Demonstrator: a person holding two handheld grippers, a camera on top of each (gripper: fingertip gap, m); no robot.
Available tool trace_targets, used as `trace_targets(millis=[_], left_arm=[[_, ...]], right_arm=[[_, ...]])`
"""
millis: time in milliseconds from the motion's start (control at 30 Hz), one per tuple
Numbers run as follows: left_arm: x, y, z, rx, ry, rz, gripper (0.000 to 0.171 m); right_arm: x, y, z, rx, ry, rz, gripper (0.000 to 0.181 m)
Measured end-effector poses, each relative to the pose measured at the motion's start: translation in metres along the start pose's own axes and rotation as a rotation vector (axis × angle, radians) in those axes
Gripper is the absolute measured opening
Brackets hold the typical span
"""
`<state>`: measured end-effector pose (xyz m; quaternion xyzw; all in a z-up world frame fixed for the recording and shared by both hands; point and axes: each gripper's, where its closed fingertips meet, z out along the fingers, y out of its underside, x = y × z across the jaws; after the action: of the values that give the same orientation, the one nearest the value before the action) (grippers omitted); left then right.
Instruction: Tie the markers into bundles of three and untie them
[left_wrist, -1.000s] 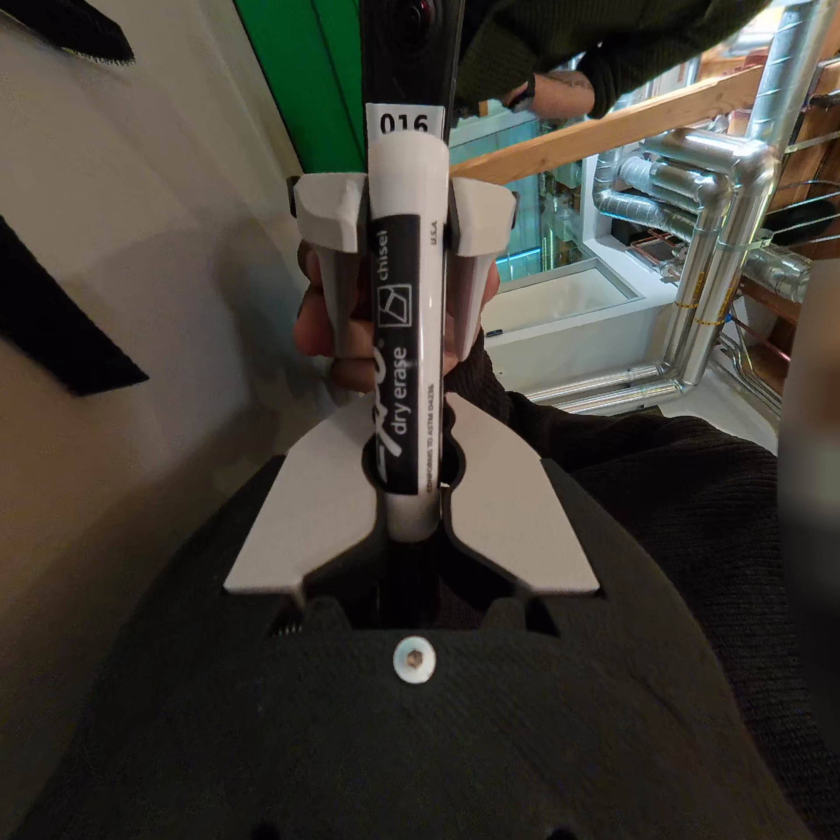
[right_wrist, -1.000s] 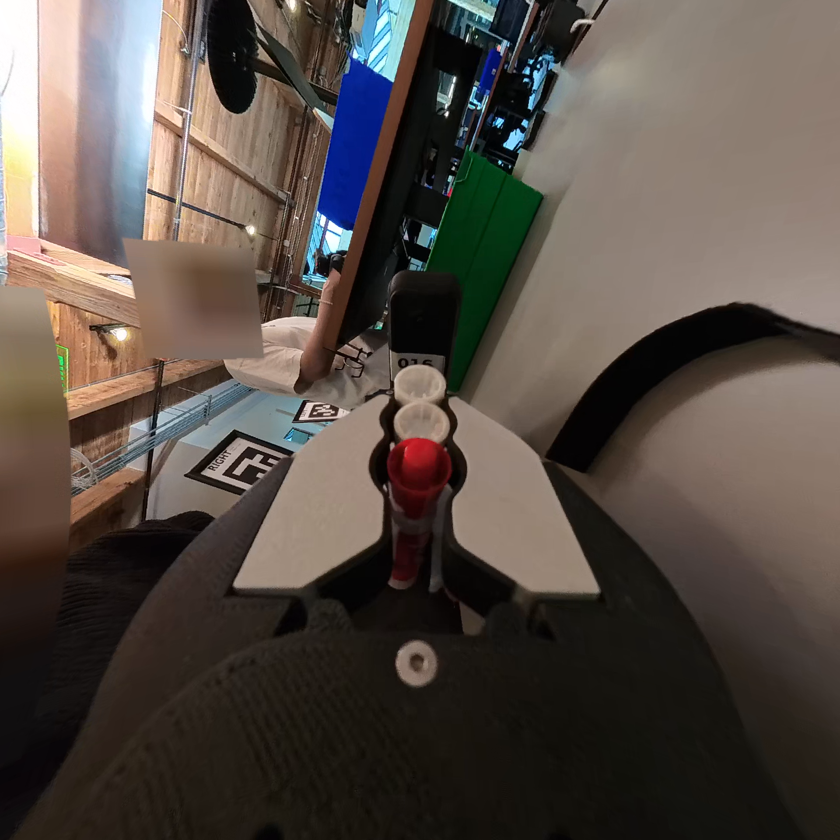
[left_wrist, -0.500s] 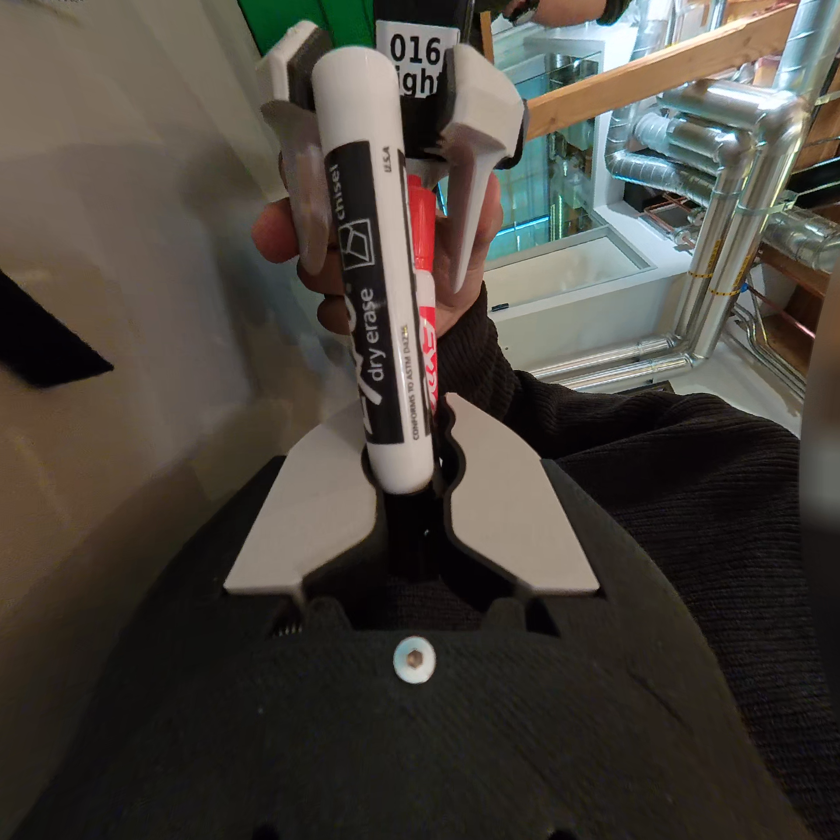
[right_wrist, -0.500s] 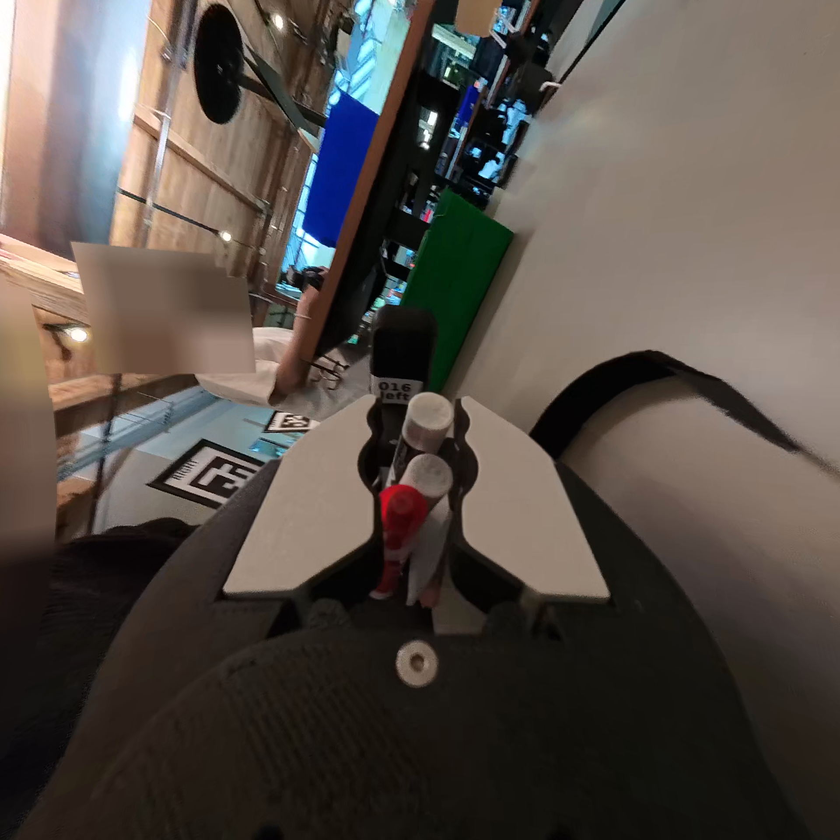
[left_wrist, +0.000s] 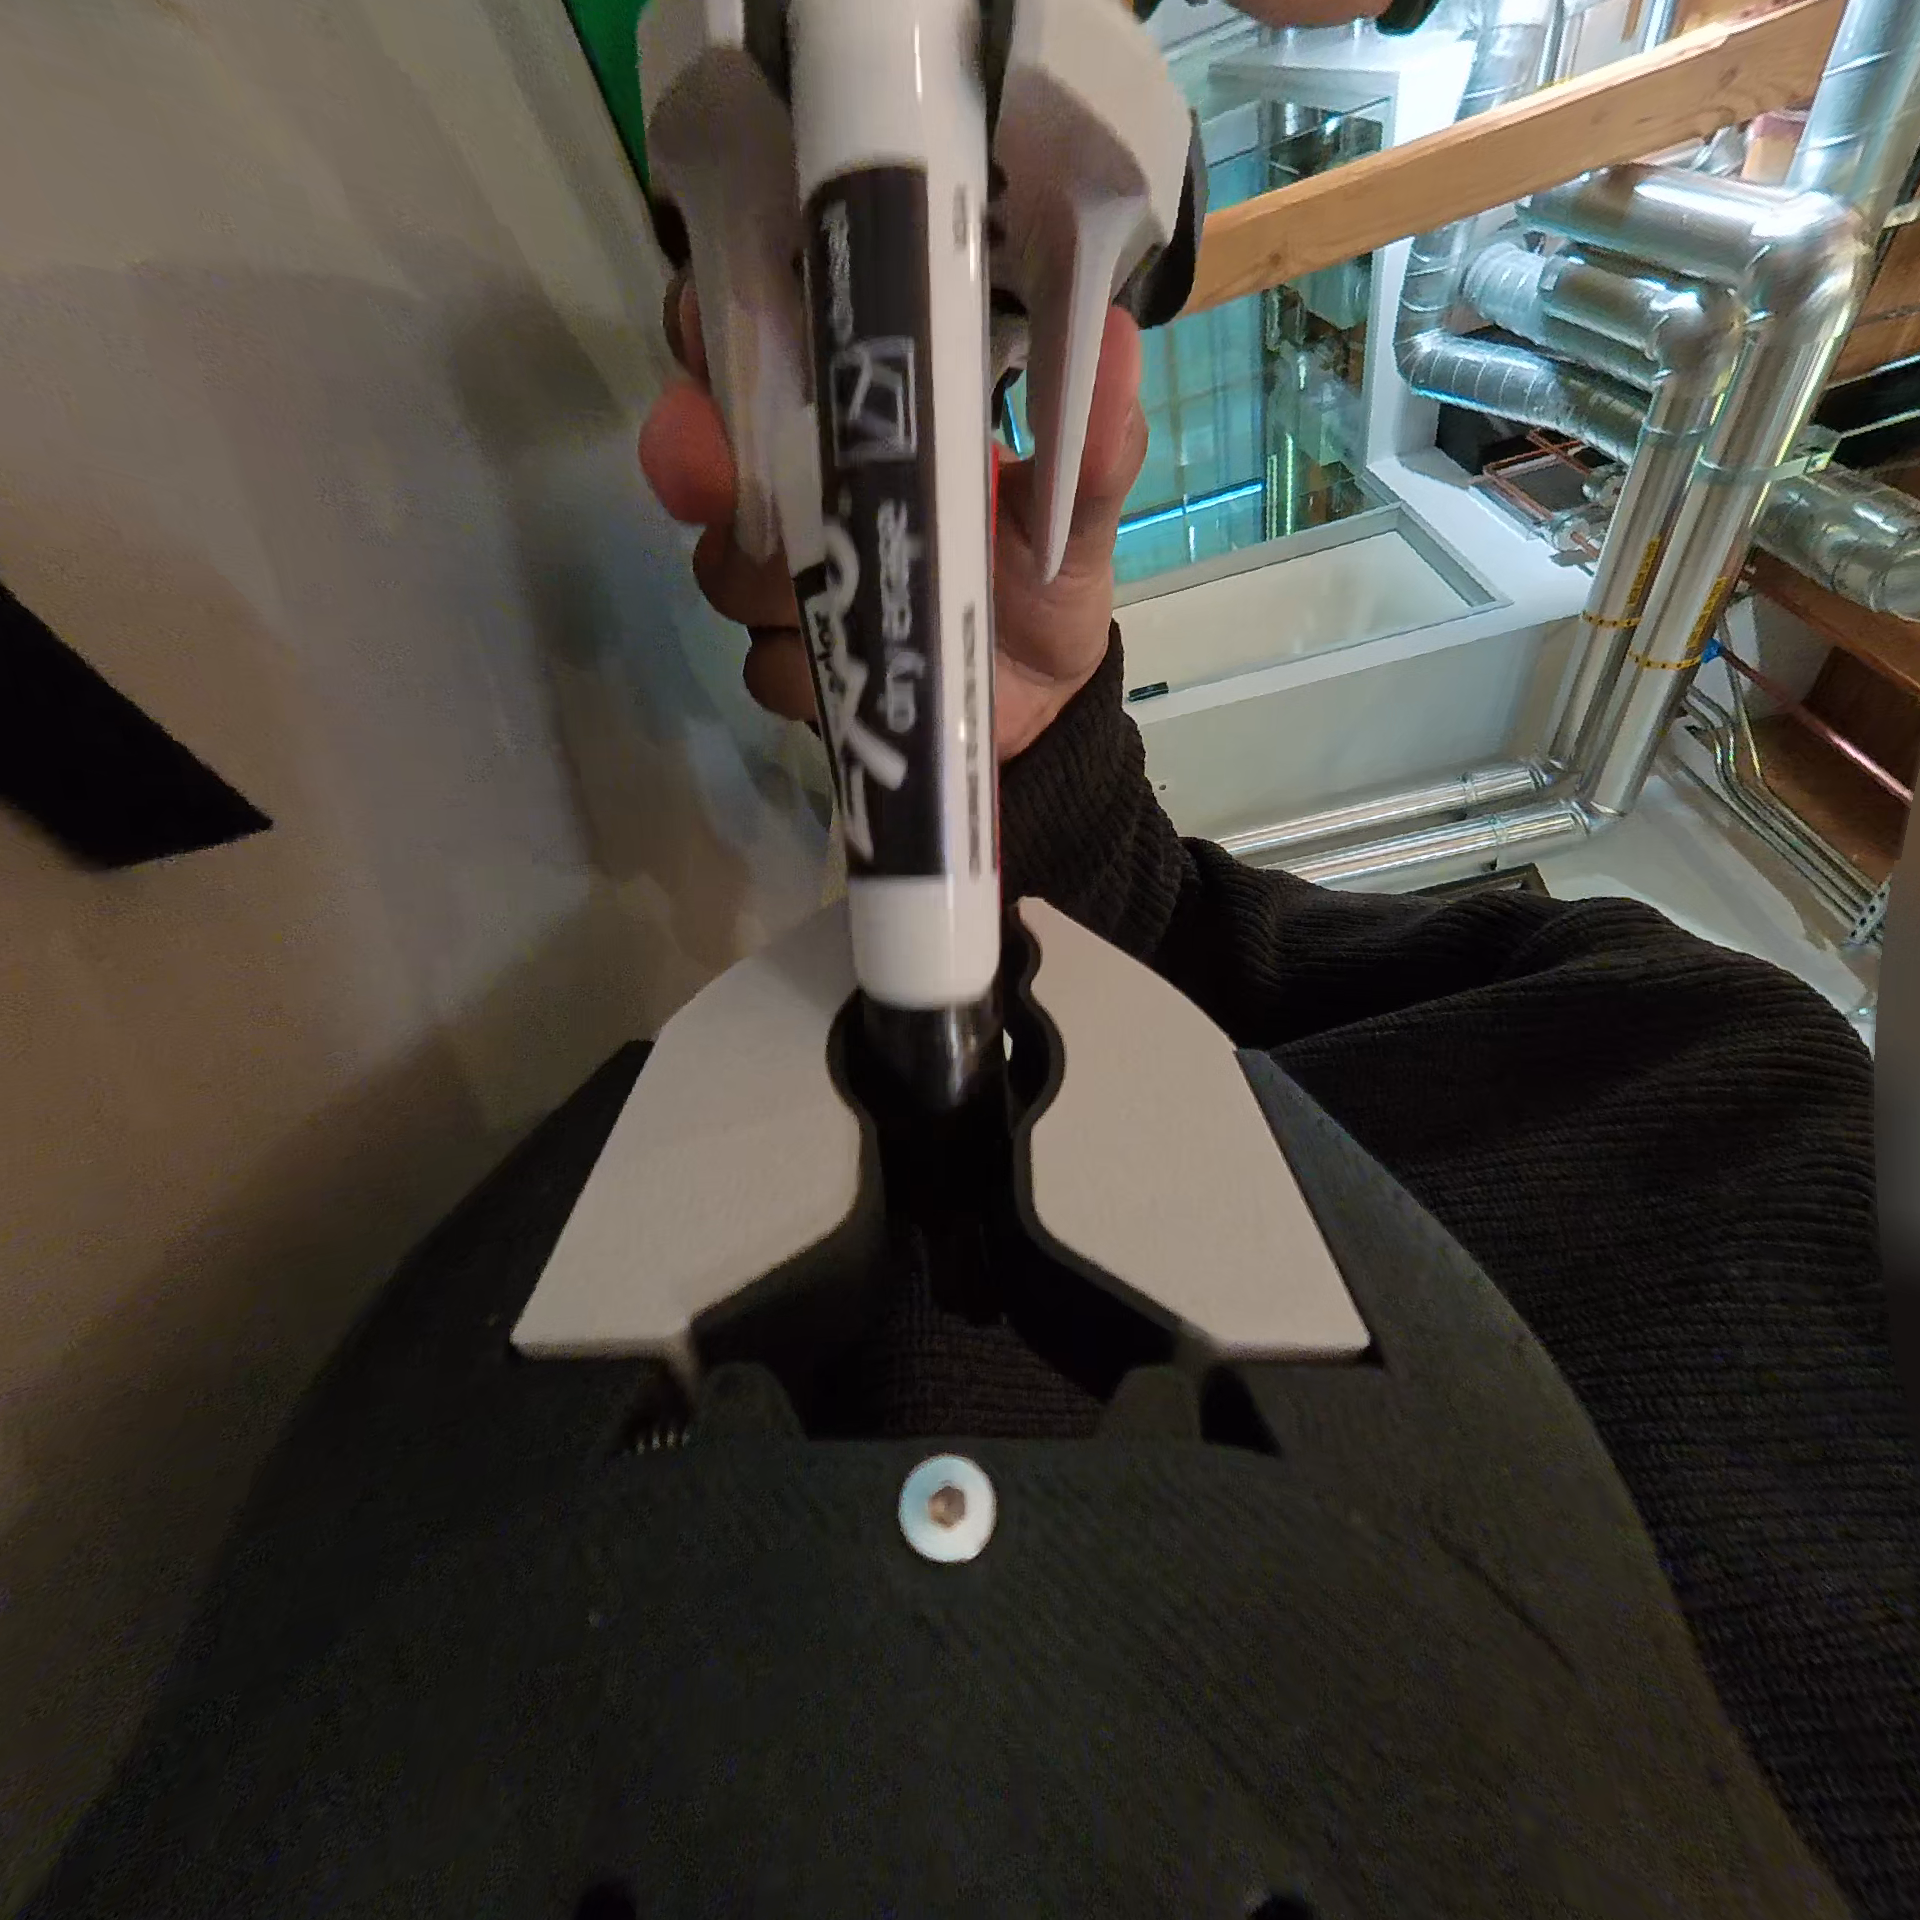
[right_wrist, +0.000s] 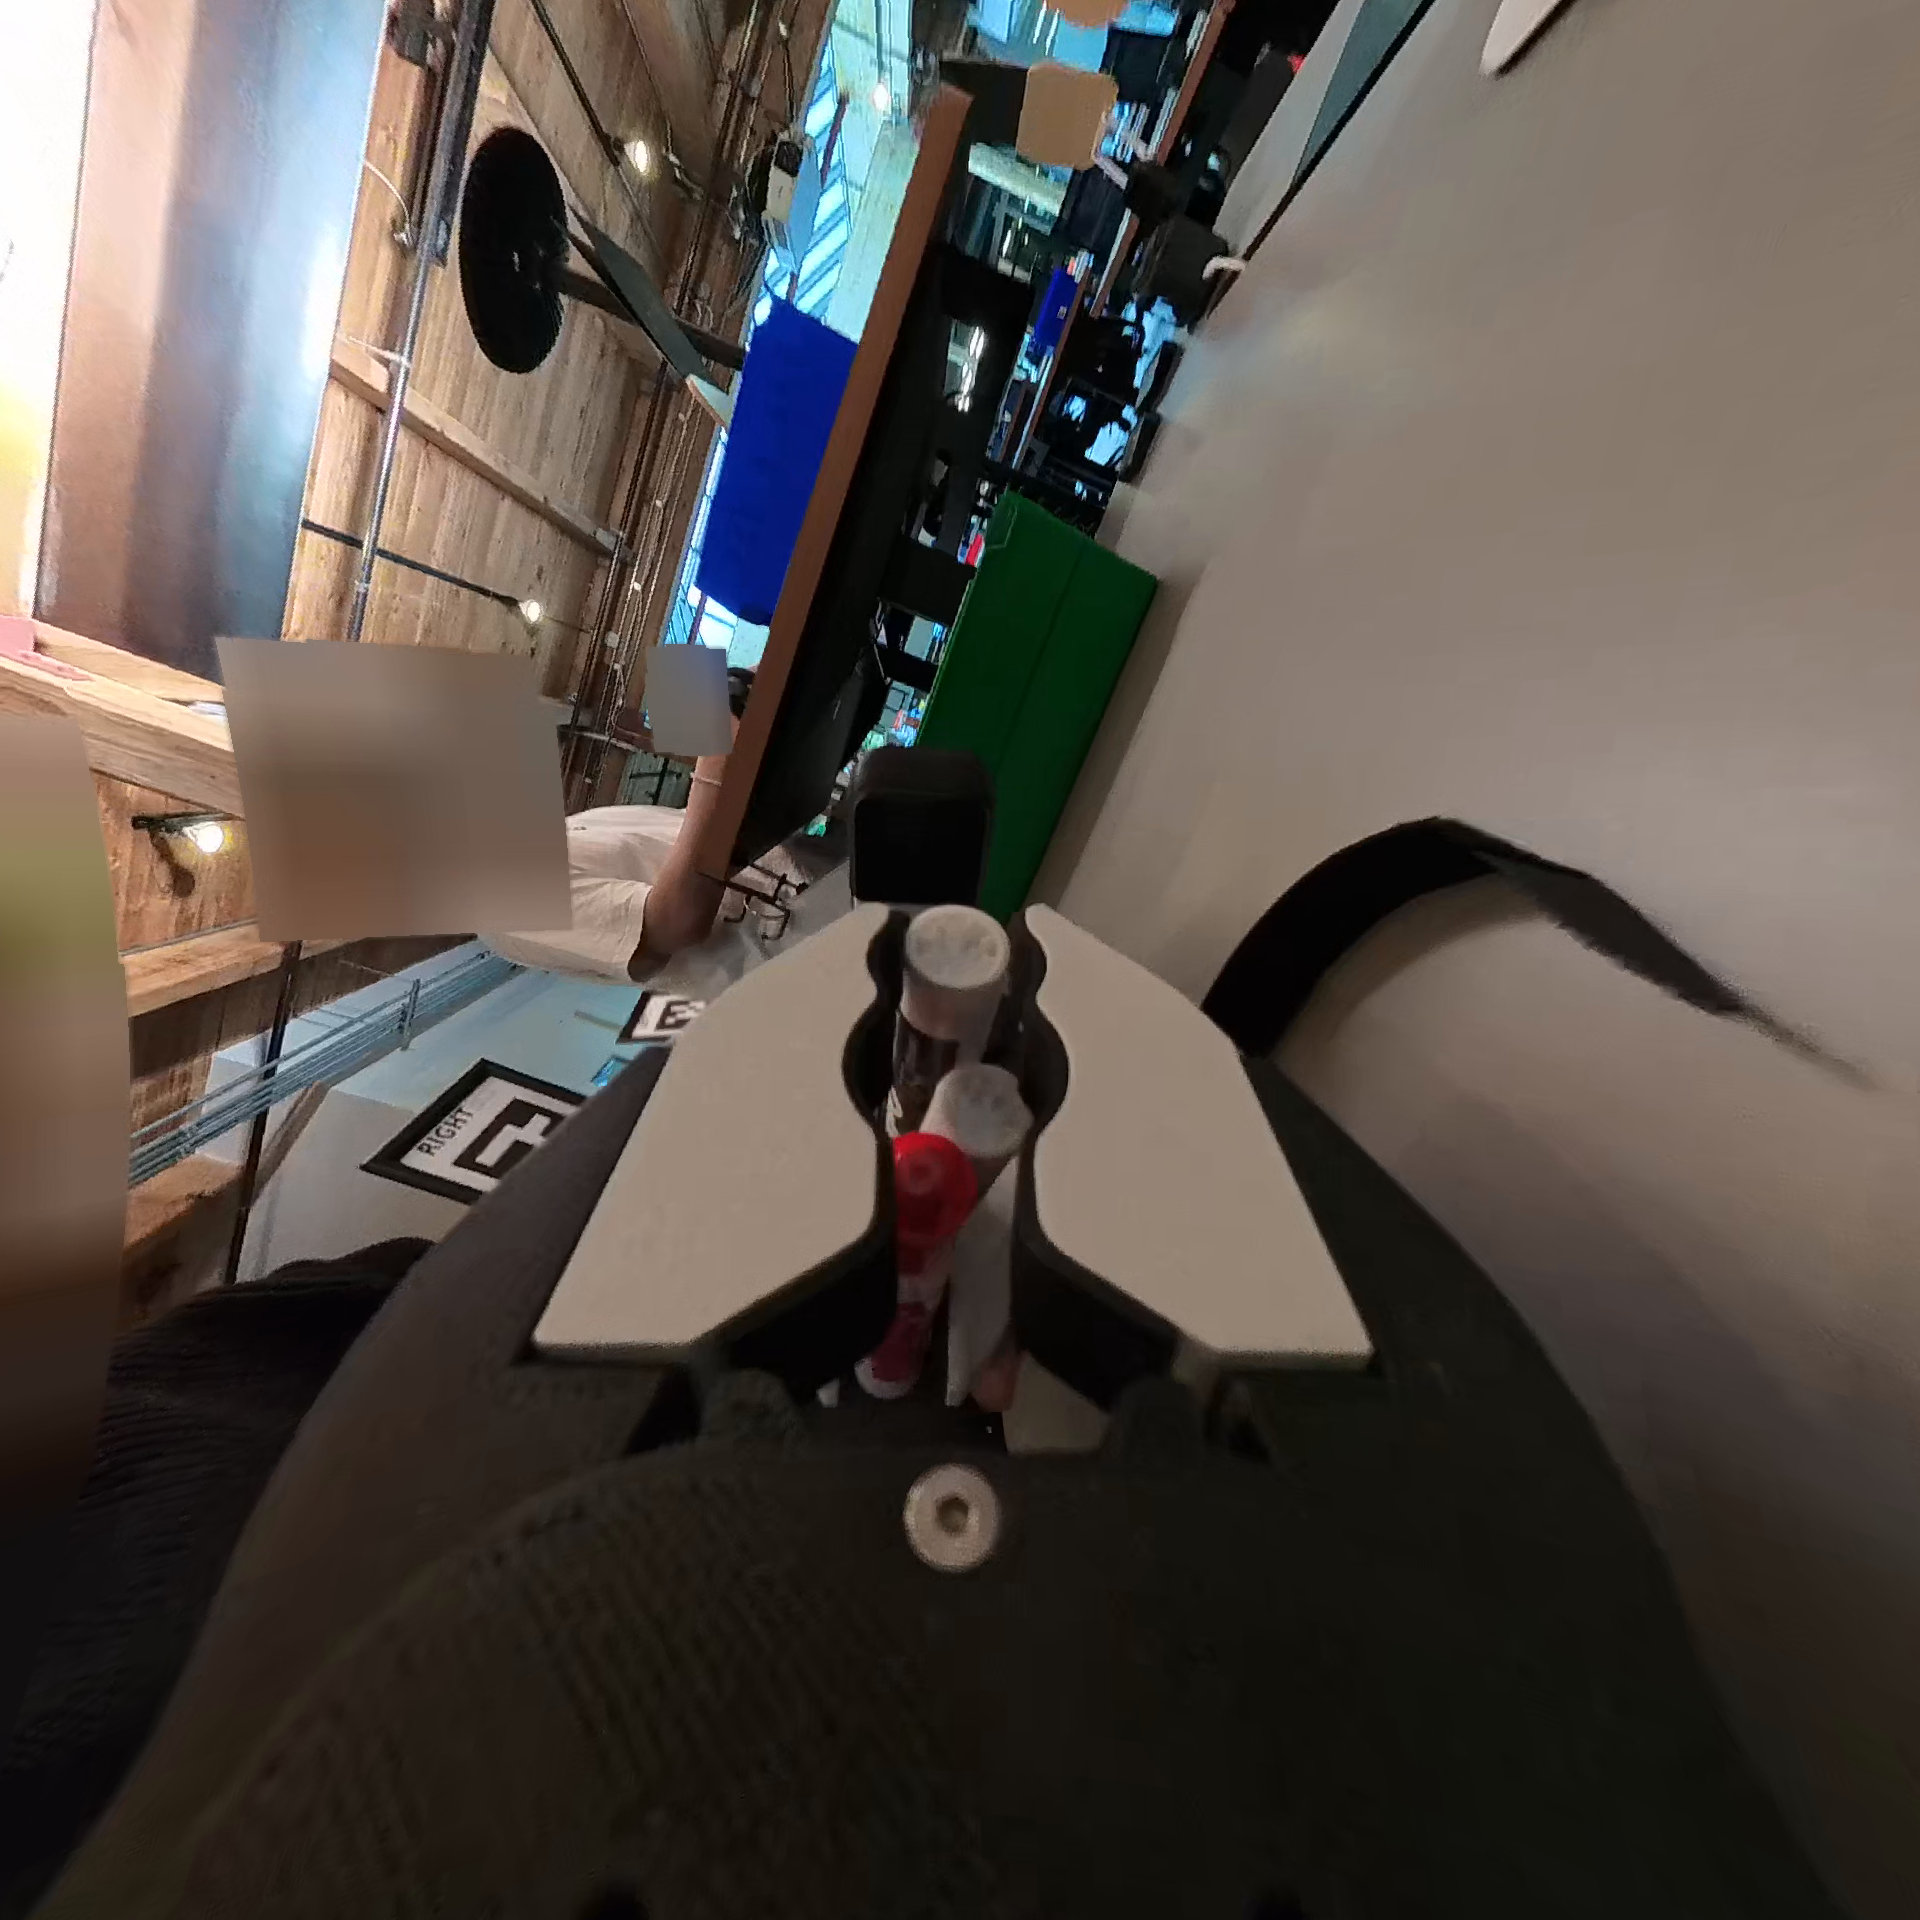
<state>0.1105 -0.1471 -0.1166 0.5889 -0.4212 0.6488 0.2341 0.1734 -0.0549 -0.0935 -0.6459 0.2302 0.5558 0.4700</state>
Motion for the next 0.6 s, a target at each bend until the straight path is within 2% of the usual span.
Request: trace_targets(millis=[200,600], left_arm=[[-0.004,0.005,0.002,-0.024,-0.011,-0.008,0.02],[-0.005,-0.002,-0.005,0.011,-0.01,-0.015,0.019]], right_arm=[[-0.008,-0.026,-0.018,0.127,-0.061,0.038,0.019],[-0.01,-0.039,-0.034,0.168,-0.061,0.015,0.019]])
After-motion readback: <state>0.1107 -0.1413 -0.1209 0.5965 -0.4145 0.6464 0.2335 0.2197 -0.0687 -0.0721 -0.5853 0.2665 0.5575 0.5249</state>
